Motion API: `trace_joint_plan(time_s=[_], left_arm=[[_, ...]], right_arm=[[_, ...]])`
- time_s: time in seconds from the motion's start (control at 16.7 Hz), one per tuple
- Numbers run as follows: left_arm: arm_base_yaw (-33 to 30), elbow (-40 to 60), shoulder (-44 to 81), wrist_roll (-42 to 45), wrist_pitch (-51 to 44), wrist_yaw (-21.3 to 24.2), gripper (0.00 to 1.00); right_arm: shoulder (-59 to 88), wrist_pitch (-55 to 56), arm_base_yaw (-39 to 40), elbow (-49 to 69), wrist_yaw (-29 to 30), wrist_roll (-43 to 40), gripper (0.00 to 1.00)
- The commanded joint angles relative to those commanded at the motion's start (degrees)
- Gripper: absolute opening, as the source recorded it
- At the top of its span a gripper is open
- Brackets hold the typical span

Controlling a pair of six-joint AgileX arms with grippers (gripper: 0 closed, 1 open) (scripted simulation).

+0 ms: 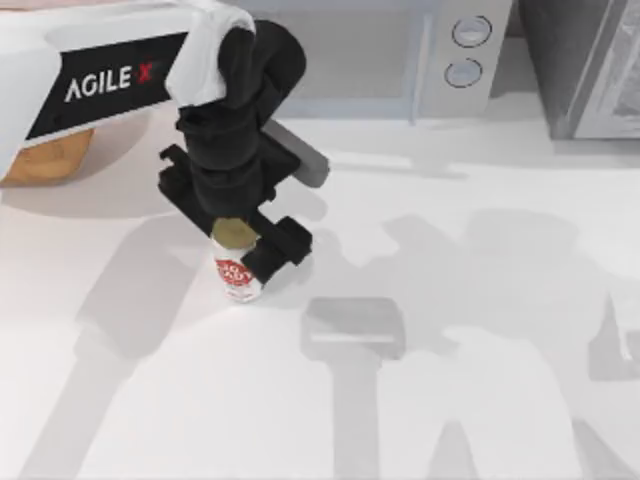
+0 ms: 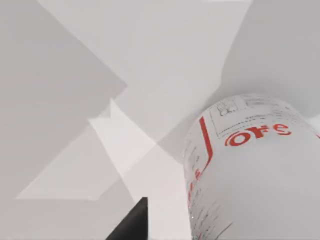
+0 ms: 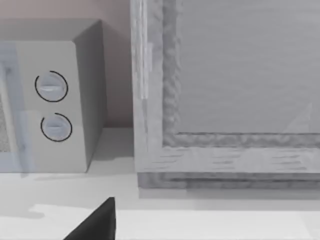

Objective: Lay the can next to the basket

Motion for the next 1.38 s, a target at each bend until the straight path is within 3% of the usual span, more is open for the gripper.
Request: trace_joint_plan(time_s=[0.48, 1.14, 1.38], left_arm=[[0.0, 0.0, 0.0, 0.0, 0.0, 0.0, 0.02], [0.4, 0.5, -0.9, 0.1, -0.7, 0.2, 0.0], [6.5, 2.1, -9.6, -1.0, -5.1, 1.2, 0.0]], right_arm=[[0.0, 0.0, 0.0, 0.0, 0.0, 0.0, 1.0], [0.0, 0.0, 0.0, 0.0, 0.0, 0.0, 1.0], [0.0, 0.0, 0.0, 0.0, 0.0, 0.0, 1.0]])
